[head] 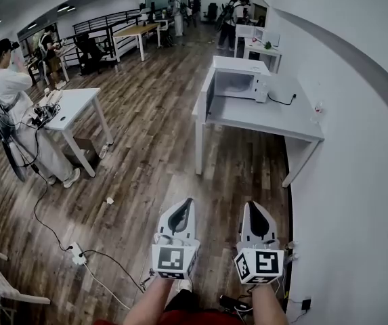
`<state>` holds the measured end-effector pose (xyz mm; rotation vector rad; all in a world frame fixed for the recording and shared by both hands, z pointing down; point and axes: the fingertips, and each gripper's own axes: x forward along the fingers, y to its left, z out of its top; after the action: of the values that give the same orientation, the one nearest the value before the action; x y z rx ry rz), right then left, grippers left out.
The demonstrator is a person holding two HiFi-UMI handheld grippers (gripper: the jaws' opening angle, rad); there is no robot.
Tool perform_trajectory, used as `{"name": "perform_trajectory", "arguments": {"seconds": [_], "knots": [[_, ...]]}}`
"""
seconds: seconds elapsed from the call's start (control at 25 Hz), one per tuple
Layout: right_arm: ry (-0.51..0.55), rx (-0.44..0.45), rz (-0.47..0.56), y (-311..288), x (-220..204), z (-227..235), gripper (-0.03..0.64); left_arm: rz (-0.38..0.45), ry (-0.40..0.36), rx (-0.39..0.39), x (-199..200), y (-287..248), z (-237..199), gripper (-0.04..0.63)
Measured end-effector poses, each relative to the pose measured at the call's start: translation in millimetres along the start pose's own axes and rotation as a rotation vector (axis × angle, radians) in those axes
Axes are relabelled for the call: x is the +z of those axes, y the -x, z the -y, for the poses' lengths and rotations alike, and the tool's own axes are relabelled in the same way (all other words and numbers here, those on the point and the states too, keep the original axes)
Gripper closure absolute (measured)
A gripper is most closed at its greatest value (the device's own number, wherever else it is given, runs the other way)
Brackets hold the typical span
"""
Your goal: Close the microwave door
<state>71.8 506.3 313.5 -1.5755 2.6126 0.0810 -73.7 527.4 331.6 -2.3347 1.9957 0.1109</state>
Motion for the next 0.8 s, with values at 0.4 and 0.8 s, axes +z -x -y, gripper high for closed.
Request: {"name": "perform_trajectory", "arguments": {"seconds": [0.4,0.8], "knots": [[-0.001,-0.029,0.019,-96.4,-2.2,-25.0,0.589,0.011,0.01,-0.041,-7.5,-66.3,-75.2,0.569],[0.009,-0.045,0.028,-156.8,-8.0,-31.3,0.589,0.024,0.008,-0.074,-10.5,-116.0,-113.9,0.569]]}}
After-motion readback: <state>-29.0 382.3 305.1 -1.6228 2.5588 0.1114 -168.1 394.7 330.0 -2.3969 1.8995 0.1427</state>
